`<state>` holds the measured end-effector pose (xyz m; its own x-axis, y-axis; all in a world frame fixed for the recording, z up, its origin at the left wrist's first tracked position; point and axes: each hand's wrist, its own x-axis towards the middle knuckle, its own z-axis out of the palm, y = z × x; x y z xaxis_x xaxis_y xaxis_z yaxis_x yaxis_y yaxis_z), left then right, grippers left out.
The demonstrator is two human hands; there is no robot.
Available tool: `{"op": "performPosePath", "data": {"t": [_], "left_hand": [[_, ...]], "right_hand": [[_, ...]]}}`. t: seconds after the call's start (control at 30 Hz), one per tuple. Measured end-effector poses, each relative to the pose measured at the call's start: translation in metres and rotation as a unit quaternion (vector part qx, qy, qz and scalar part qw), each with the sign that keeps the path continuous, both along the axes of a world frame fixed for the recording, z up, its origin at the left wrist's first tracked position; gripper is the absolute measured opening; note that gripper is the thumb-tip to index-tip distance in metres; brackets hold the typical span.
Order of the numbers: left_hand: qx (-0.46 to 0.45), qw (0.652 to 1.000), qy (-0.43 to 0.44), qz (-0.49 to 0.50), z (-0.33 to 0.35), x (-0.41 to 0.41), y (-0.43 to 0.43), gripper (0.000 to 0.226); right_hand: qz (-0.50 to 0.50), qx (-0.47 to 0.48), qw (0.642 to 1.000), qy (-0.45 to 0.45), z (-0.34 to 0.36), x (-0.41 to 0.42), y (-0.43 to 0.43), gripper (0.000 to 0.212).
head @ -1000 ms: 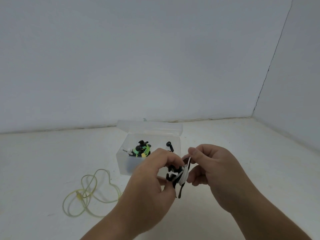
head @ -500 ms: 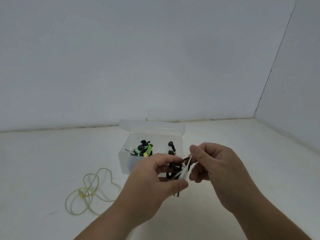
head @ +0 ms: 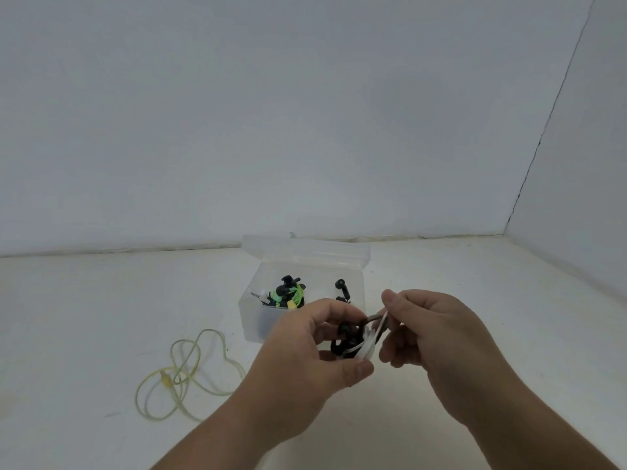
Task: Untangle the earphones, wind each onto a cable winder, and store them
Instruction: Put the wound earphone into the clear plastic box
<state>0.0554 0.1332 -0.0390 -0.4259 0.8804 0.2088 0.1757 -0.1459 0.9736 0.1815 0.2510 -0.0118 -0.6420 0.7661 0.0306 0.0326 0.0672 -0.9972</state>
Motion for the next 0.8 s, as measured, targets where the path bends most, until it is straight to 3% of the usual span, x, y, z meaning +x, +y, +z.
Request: {"op": "performPosePath", "data": {"t": [0.17, 0.4, 0.5, 0.67, 0.8], "left_hand": [[0.008, 0.993, 0.113, -0.027, 0.001, 0.0, -0.004, 0.046], [-0.014, 0.943, 0.333, 0.007, 0.006, 0.006, -0.007, 0.051], [-0.023, 0.933, 0.359, 0.031, 0.007, 0.007, -0.009, 0.054], [-0.017, 0.913, 0.406, 0.035, 0.005, 0.001, -0.006, 0.031], [-0.035, 0.909, 0.415, 0.023, 0.002, -0.004, -0.005, 0.04]], "right_hand": [[0.042, 0.012, 0.997, -0.065, -0.003, 0.0, 0.0, 0.037], [0.053, 0.085, 0.981, -0.165, -0.005, 0.002, 0.002, 0.038], [0.065, 0.119, 0.97, -0.202, -0.007, 0.0, 0.001, 0.047], [0.058, 0.215, 0.946, -0.237, -0.004, 0.0, 0.0, 0.046], [0.066, 0.283, 0.922, -0.256, -0.004, 0.001, 0.0, 0.045]]}}
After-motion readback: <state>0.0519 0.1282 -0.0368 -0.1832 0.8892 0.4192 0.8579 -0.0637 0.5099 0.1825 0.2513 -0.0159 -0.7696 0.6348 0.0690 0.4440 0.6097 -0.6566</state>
